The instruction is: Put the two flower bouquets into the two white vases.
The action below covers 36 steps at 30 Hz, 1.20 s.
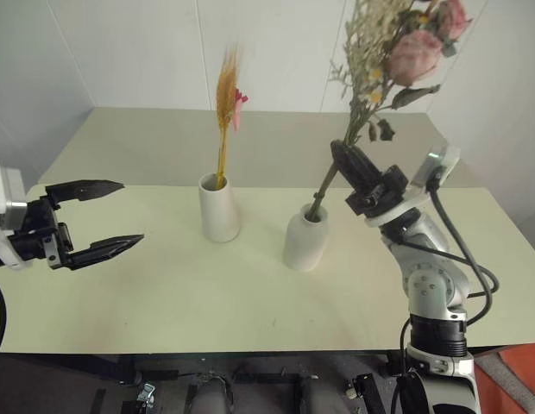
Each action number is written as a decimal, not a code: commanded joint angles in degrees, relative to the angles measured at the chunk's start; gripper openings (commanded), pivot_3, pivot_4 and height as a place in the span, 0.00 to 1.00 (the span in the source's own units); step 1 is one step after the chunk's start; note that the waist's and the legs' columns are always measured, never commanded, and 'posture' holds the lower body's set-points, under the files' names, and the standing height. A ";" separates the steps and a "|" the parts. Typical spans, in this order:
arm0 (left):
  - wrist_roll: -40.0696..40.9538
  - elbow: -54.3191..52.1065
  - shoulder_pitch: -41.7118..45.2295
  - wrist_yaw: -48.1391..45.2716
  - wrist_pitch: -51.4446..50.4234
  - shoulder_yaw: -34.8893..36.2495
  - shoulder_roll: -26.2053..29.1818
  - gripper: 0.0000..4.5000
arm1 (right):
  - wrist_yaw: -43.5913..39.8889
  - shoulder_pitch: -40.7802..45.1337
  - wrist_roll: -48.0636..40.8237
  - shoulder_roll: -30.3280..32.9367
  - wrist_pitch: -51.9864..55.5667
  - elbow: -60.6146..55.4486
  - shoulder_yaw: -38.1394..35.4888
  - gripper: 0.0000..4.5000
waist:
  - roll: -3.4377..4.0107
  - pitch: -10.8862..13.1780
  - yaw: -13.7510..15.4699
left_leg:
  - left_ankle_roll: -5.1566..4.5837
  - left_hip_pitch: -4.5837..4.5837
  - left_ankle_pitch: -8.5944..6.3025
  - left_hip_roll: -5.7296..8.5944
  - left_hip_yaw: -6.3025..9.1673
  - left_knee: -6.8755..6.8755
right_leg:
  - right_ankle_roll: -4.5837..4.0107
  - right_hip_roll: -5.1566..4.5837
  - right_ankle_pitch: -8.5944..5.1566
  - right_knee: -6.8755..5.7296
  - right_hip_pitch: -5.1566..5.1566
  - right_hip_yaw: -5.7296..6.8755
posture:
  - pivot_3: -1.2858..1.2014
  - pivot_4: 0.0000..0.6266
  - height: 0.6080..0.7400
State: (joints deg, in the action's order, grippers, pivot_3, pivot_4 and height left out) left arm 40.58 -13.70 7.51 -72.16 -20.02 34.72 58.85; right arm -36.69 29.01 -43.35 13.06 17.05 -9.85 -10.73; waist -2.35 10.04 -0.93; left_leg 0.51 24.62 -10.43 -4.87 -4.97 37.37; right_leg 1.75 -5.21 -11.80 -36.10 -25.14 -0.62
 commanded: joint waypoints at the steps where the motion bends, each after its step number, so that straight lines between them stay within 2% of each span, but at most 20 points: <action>1: 0.60 -2.43 0.16 1.31 -0.43 0.25 0.30 1.00 | -1.67 -0.46 0.69 0.07 -2.53 -1.38 0.13 0.05 | 0.00 0.00 0.00 | 0.00 0.00 0.00 0.00 0.01 -0.01 | 0.00 0.00 0.00 0.00 0.00 0.00 | 0.52 0.24 1.00; 2: 0.77 -2.65 0.26 1.55 -0.64 0.20 0.27 1.00 | -2.33 -0.93 0.24 0.10 -2.36 -1.44 0.15 0.05 | 0.00 0.00 0.00 | 0.00 0.00 0.00 0.00 0.00 -0.01 | 0.00 0.00 0.00 0.00 0.00 0.00 | 0.52 0.24 1.00; 9: 1.28 -2.90 1.05 2.24 -0.90 -0.50 0.21 1.00 | -4.16 -4.79 -0.87 0.92 -1.38 -4.56 0.22 0.59 | 0.00 0.00 0.09 | 0.00 0.00 0.00 0.00 0.00 -0.02 | 0.00 -0.01 -0.01 0.01 0.00 0.00 | 0.52 0.24 1.00; 14: 0.90 -2.34 1.98 2.42 -0.77 -1.48 0.23 1.00 | -6.34 -9.28 0.53 5.77 0.27 -7.86 0.88 0.97 | 0.00 0.00 0.16 | 0.00 -0.01 0.00 0.01 0.00 -0.03 | 0.00 -0.01 -0.01 0.01 0.00 0.00 | 0.52 0.24 1.00; 18: 0.90 -1.52 3.07 2.22 -0.44 -1.99 0.20 1.00 | -11.25 -13.19 -4.92 11.38 3.21 -10.62 -1.51 0.99 | -0.01 0.00 0.23 | 0.01 -0.01 0.00 0.01 0.00 -0.03 | -0.02 -0.02 -0.03 0.04 0.02 0.00 | 0.52 0.24 1.00; 21: 0.93 -0.78 4.23 2.05 -0.25 -2.67 0.03 1.00 | -12.97 -14.14 -5.03 13.31 2.02 -11.28 -2.19 0.99 | -0.01 0.00 0.09 | 0.00 -0.05 0.00 0.01 0.01 -0.03 | 0.00 0.00 -0.05 0.02 0.03 0.00 | 0.52 0.24 1.00; 27: -0.04 -0.18 5.64 2.29 0.08 -4.51 -0.28 1.00 | -10.03 -11.86 3.88 15.45 -0.20 -10.36 0.31 0.99 | -0.02 0.00 0.03 | 0.01 -0.18 0.00 0.02 0.00 -0.08 | 0.15 0.02 -0.15 0.03 0.07 -0.06 | 0.52 0.24 1.00; 36: -0.50 -1.20 4.55 2.95 0.32 -4.26 -0.98 1.00 | -6.93 -4.46 10.11 15.03 -0.46 -5.74 1.96 0.99 | -0.02 -0.01 0.08 | 0.01 -0.17 0.00 0.03 -0.02 -0.08 | 0.11 0.02 -0.13 0.02 0.07 -0.07 | 0.52 0.24 1.00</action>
State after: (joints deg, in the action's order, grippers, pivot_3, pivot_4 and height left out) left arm 40.36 -13.44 12.28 -69.75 -20.84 29.44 57.86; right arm -44.52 23.32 -33.82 28.00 18.12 -15.18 -7.91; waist -2.37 10.03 -0.84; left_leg 0.52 24.44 -10.43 -4.84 -4.99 37.29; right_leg 1.85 -5.19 -11.93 -36.08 -25.07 -0.68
